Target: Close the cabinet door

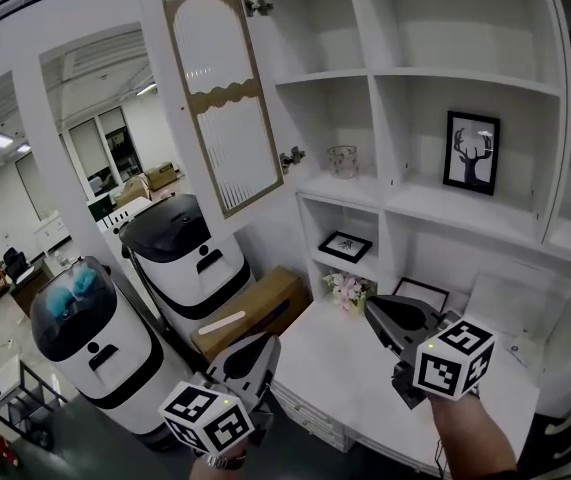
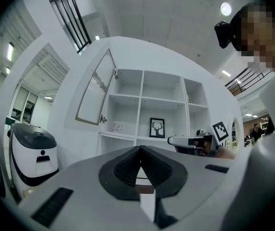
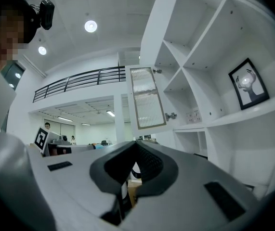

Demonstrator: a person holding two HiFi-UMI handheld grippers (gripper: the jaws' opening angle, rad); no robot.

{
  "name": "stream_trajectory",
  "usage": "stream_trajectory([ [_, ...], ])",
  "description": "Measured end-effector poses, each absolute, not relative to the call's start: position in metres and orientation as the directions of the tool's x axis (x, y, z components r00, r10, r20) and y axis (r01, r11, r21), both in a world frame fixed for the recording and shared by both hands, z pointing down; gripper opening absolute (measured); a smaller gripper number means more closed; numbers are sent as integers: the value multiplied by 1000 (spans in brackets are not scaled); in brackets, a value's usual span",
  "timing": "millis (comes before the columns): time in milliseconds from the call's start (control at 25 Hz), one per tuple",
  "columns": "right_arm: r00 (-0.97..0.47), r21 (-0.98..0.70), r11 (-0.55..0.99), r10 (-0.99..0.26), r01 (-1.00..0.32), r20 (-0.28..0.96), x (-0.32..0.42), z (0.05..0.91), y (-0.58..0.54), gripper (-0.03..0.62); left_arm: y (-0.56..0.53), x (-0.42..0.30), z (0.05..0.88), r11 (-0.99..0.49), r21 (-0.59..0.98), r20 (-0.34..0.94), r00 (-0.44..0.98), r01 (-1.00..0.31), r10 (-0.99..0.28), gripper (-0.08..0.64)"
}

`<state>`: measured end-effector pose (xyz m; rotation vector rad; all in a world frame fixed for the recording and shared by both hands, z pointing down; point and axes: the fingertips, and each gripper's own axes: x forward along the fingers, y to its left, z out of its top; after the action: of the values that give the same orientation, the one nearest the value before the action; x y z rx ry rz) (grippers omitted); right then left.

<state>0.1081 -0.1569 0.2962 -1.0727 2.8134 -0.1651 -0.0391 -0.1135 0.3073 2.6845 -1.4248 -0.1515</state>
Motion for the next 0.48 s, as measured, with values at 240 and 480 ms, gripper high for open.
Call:
stream_trajectory([
  [240, -757, -149, 760, -648, -633, -86, 107, 293, -166, 4, -122, -50, 304, -517, 137, -48, 516, -845, -855, 5],
  [480, -766, -171, 769, -636, -616, -97, 109, 290, -175, 5, -130, -53, 303, -488, 136, -46, 486, -862, -873, 5],
])
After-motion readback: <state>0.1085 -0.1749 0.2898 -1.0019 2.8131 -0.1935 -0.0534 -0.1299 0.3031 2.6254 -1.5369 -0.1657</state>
